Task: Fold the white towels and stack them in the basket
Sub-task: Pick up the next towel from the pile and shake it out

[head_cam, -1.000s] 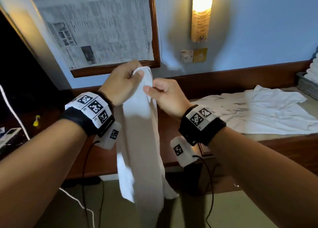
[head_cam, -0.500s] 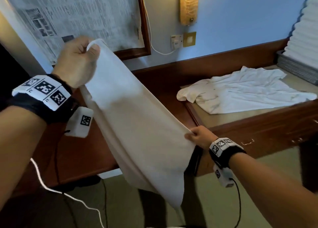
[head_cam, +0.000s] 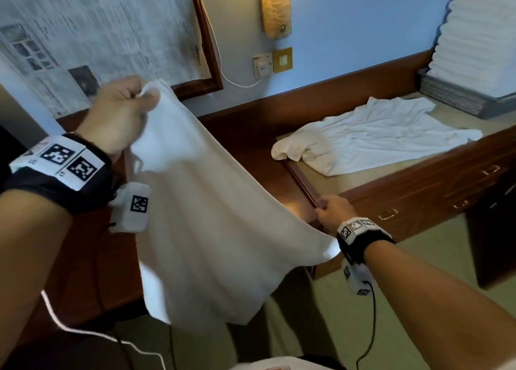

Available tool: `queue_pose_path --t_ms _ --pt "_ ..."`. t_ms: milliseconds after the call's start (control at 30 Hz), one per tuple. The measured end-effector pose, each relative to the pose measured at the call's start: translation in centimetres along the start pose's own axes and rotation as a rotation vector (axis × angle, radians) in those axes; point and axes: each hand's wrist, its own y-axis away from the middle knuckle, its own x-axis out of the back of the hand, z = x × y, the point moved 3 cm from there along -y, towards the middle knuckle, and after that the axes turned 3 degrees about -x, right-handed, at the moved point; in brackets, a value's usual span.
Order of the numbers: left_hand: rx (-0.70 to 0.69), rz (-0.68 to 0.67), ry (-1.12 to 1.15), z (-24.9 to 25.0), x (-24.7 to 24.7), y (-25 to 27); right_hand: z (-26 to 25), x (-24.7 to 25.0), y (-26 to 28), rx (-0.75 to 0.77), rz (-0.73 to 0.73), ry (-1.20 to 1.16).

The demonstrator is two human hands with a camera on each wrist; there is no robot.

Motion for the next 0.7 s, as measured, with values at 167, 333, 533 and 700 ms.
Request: queue_pose_path --t_ms 167,333,533,700 --pt "-0.057 -0.203 -0.066 1.9 -6.4 1.1 -16.0 7.0 3.0 0.597 -0.079 -0.605" --pt "-0.023 -0.218 0.052 2.7 -8.0 1.2 -22.7 11.8 4.6 0.827 -0.077 -0.708" --pt "-0.026 -0.031 0.141 4.8 -6.3 1.4 -25.9 14.9 4.3 0.917 0.016 -0.639" --pt "0.119 -0.014 0.470 4.4 -5.8 2.2 -29.8 20.4 4.7 0.994 0.223 -0.611"
